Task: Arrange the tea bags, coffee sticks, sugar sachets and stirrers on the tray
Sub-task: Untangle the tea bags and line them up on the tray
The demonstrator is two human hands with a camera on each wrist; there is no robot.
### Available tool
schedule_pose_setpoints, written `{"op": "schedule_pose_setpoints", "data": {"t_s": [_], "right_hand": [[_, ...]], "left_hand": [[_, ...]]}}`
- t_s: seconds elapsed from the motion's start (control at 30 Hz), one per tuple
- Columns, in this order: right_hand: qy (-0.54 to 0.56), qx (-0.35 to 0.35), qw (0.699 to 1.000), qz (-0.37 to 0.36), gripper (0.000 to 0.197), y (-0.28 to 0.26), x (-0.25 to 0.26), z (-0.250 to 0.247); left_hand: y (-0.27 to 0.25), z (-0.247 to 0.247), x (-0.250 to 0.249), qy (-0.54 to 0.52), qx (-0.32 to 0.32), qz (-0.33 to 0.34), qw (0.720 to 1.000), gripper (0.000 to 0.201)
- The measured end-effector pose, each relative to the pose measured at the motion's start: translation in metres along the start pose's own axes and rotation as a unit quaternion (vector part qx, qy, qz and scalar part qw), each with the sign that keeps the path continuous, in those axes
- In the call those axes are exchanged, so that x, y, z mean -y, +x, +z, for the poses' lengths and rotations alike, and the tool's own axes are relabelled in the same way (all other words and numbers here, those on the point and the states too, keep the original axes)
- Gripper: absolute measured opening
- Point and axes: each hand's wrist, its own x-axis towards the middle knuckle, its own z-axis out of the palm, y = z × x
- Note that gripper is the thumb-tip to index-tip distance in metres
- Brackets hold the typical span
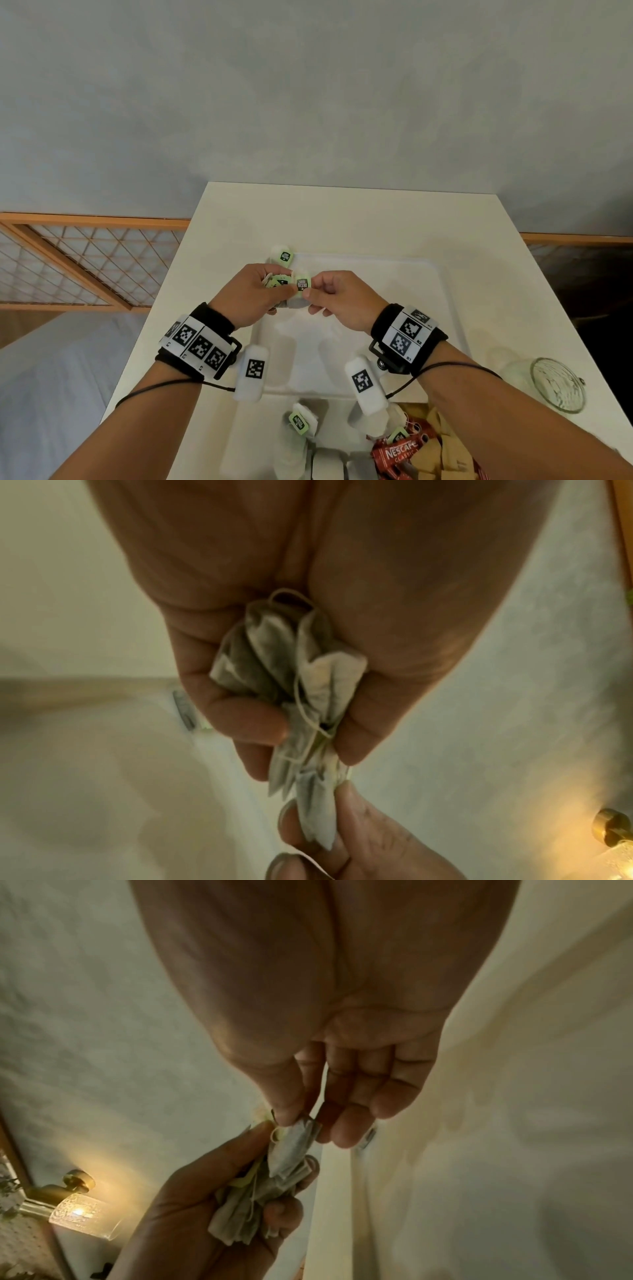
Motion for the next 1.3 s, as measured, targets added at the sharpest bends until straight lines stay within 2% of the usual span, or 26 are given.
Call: {"op": "schedule_pose_setpoints", "data": {"t_s": [0.1, 0.3, 0.47, 0.7, 0.9, 1.13, 1.3], "right_hand": [[-0.006, -0.006, 1.000, 0.012, 0.011, 0.007, -0.003, -0.003], [-0.014, -0.091, 0.995, 0.033, 0.013, 0.041, -0.003, -0.020], [-0.051, -0.128, 0.987, 0.088, 0.012, 0.076, -0.008, -0.021], [-0.136, -0.159, 0.972, 0.111, 0.025, 0.102, -0.013, -0.008], [-0.189, -0.181, 0.960, 0.103, 0.022, 0.114, -0.011, -0.002], [-0.153, -0.174, 0.970, 0.072, 0.022, 0.106, -0.006, 0.003], [-0.075, -0.057, 0.995, -0.020, 0.016, 0.071, 0.009, 0.002]], "left_hand": [[0.004, 0.000, 0.005, 0.001, 0.004, -0.013, 1.000, 0.011], [0.025, -0.011, 0.015, -0.028, -0.053, -0.077, 0.995, 0.012], [0.044, -0.017, 0.022, 0.001, -0.060, -0.106, 0.993, 0.014], [0.063, -0.017, 0.024, 0.060, -0.076, -0.101, 0.990, 0.010], [0.065, -0.020, 0.025, 0.060, -0.077, -0.100, 0.990, 0.009], [0.057, -0.020, 0.023, 0.026, -0.072, -0.095, 0.992, 0.017], [0.047, -0.017, 0.015, -0.045, -0.028, -0.081, 0.995, 0.028]]}}
